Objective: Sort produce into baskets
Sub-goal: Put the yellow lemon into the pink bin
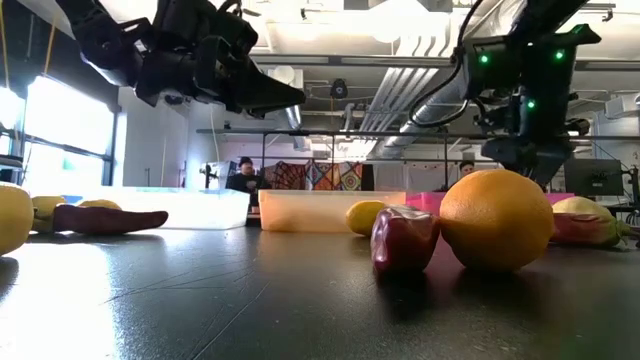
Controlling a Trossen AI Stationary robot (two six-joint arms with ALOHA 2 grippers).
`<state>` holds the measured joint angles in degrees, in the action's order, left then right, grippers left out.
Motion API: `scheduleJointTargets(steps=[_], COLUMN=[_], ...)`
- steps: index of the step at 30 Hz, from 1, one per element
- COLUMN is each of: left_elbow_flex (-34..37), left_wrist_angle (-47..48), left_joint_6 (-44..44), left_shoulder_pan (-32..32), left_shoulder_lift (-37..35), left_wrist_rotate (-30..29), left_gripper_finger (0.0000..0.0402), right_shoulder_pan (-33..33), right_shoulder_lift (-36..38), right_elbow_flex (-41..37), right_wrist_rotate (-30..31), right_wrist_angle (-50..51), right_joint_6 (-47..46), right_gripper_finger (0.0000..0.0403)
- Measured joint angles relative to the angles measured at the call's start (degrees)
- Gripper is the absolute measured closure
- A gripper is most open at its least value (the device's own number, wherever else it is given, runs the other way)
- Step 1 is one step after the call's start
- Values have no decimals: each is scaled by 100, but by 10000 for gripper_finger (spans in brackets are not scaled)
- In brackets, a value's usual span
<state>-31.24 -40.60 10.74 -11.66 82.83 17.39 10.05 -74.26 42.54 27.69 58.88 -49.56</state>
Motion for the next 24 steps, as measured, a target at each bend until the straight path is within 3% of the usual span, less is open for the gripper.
scheduleJointTargets(steps=[9,18,24], left_elbow_flex=[0,0,0], left_wrist_angle=[0,2,2], left_joint_6=[-13,-13,-15], left_shoulder_pan=[0,0,0], left_shoulder_lift=[0,2,2], left_wrist_rotate=[-2,-7,-7], left_gripper_finger=[360,360,360], right_shoulder_pan=[6,-31,-29], right_shoulder_lift=[0,0,0], right_elbow_flex=[-10,-79,-79], right_wrist_rotate=[-277,-500,-781], right_wrist_angle=[-135,-87,-172], right_joint_6=[38,2612,2908], right_gripper_finger=[116,116,116])
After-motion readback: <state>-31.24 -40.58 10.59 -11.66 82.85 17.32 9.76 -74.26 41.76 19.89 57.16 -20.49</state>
